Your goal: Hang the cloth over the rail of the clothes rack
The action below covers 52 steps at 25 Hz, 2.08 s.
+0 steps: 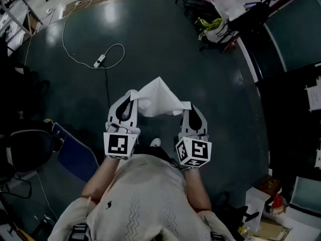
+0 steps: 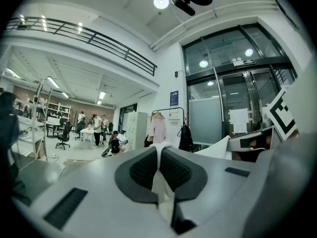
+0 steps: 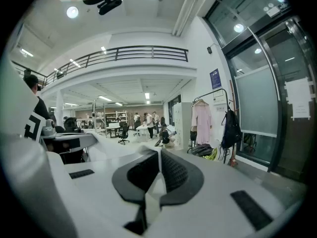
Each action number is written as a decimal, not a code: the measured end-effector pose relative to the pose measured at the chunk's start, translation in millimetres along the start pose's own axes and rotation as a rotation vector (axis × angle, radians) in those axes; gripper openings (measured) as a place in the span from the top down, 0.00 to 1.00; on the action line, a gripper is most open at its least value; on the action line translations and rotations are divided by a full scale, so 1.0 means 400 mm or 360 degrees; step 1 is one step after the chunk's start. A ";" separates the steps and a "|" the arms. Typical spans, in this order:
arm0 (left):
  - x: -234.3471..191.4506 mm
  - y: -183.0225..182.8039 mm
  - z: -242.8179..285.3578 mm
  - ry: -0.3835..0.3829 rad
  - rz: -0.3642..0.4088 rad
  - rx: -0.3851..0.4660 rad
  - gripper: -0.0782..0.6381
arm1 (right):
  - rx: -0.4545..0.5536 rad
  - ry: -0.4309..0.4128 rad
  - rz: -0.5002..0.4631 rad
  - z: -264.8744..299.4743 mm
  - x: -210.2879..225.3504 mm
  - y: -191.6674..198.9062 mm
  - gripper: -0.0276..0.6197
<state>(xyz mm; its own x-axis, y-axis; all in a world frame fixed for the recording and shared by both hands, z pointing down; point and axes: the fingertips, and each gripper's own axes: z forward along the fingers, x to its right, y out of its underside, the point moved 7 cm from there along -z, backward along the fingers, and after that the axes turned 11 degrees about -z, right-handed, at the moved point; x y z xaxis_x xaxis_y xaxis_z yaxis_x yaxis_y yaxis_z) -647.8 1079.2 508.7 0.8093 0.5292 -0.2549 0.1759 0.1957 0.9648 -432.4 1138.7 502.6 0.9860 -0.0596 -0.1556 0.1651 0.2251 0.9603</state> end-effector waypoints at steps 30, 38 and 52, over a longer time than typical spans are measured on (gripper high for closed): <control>-0.247 -0.025 0.563 -0.0203 -0.0010 -0.0159 0.87 | -0.0090 -0.0201 0.0094 0.652 0.155 -0.028 0.92; -0.270 -0.068 0.758 -0.0314 -0.0011 -0.0127 0.87 | -0.0044 -0.0310 0.0078 0.858 0.257 -0.094 0.92; -0.491 -0.144 1.161 -0.0233 0.0023 -0.0136 0.87 | -0.0094 -0.0196 0.0066 1.261 0.319 -0.170 0.92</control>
<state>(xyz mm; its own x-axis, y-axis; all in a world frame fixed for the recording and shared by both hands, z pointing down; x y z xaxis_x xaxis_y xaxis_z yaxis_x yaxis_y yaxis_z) -556.8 580.6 533.6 0.8854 0.4080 -0.2228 0.1203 0.2618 0.9576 -328.9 625.1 534.5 0.9825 -0.1669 -0.0829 0.1288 0.2865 0.9494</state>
